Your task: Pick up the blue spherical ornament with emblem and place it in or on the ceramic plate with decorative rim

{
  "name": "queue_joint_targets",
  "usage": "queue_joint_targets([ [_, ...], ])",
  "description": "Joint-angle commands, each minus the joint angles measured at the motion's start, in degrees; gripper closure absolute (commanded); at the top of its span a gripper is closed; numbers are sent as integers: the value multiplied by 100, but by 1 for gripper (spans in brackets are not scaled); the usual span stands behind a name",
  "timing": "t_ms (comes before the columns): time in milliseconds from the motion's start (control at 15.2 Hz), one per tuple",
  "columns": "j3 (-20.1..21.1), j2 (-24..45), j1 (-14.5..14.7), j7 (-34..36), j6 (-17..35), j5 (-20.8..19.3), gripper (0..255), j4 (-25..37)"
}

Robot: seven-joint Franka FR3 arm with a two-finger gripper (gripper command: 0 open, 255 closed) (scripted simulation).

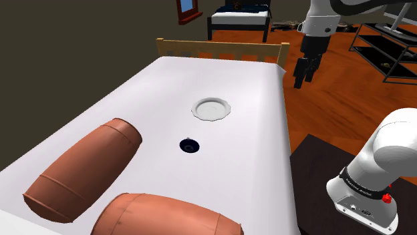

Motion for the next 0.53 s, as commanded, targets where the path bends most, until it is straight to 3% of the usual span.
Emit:
queue_joint_targets([
  [0, 0, 0, 0, 0, 0, 0, 0, 0],
  [462, 403, 1102, 365, 16, 1165, 225, 0, 77],
])
